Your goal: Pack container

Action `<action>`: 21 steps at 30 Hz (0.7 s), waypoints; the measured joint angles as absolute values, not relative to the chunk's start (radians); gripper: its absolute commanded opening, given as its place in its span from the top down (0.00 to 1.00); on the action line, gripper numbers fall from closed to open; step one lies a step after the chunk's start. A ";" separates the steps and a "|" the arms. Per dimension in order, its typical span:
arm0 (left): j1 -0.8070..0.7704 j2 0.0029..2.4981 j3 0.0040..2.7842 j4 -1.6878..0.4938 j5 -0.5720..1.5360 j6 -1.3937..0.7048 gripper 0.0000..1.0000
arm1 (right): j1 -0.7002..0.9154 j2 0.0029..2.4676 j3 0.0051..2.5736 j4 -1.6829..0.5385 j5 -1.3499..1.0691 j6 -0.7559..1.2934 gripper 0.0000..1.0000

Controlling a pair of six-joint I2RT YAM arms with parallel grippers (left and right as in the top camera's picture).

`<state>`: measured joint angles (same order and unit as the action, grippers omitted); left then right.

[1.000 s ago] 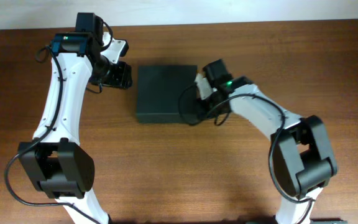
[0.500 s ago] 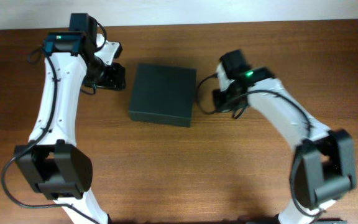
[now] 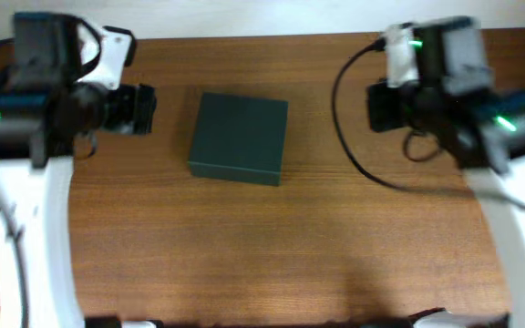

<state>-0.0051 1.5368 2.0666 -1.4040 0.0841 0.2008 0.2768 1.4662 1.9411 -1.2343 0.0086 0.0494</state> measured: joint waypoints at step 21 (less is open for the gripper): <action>-0.005 1.290 2.069 -1.590 0.036 0.201 0.01 | 0.277 0.916 2.006 -1.471 0.173 0.030 0.01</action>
